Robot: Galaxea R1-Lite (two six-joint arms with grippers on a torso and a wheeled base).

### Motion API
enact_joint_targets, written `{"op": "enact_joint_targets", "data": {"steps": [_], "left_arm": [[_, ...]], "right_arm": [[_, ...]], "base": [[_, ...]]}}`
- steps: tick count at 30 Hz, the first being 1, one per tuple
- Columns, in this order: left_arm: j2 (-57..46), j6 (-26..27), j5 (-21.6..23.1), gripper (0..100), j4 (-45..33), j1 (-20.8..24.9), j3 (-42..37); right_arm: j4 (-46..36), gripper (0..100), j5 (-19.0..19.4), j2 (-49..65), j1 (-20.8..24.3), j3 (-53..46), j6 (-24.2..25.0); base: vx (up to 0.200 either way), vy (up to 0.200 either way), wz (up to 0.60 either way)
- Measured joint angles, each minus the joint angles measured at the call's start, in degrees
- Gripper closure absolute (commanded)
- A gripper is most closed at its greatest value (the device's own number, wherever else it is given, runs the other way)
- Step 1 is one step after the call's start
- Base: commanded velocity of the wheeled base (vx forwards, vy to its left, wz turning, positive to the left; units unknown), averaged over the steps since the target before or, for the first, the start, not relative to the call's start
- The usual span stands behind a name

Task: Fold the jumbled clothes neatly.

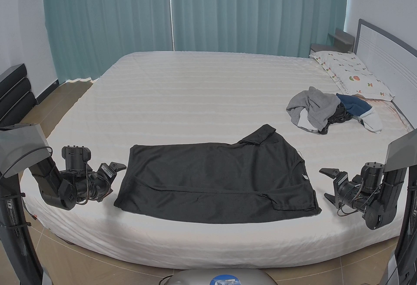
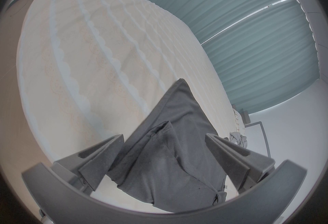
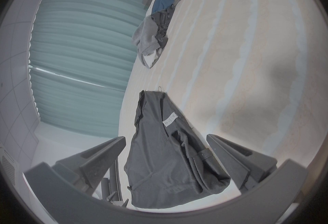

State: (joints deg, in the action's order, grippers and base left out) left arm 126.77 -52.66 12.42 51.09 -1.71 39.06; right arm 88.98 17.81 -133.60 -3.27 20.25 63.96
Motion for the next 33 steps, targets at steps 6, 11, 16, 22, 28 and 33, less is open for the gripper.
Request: {"op": "enact_joint_targets", "data": {"steps": [6,11,16,22,28,33], "left_arm": [[-0.2,0.5,1.4,0,0.0,-0.1,-0.5],[-0.9,3.4,7.2,0,0.0,-0.5,-2.2],[-2.0,13.4,13.6,0,0.1,-0.8,-6.0],[-2.5,18.8,15.4,0,0.2,-0.1,-8.5],[-2.3,18.9,15.7,0,1.3,1.1,-8.6],[-1.2,19.0,15.6,0,4.8,2.2,-8.4]], "right_arm": [[0.0,0,0.0,0.5,-1.2,0.0,0.6],[0.0,0,0.0,0.7,-1.5,0.0,0.4],[0.0,0,-0.1,1.5,-1.4,-0.5,0.0],[0.0,0,0.1,2.7,-1.2,-1.3,-0.9],[0.0,0,0.2,3.1,-0.9,-1.6,-1.2],[0.0,0,0.2,3.2,-0.8,-1.8,-1.2]], "base": [[0.0,0.0,0.0],[0.0,0.0,0.0],[0.0,0.0,0.0],[0.0,0.0,0.0],[0.0,0.0,0.0],[0.0,0.0,0.0]]}}
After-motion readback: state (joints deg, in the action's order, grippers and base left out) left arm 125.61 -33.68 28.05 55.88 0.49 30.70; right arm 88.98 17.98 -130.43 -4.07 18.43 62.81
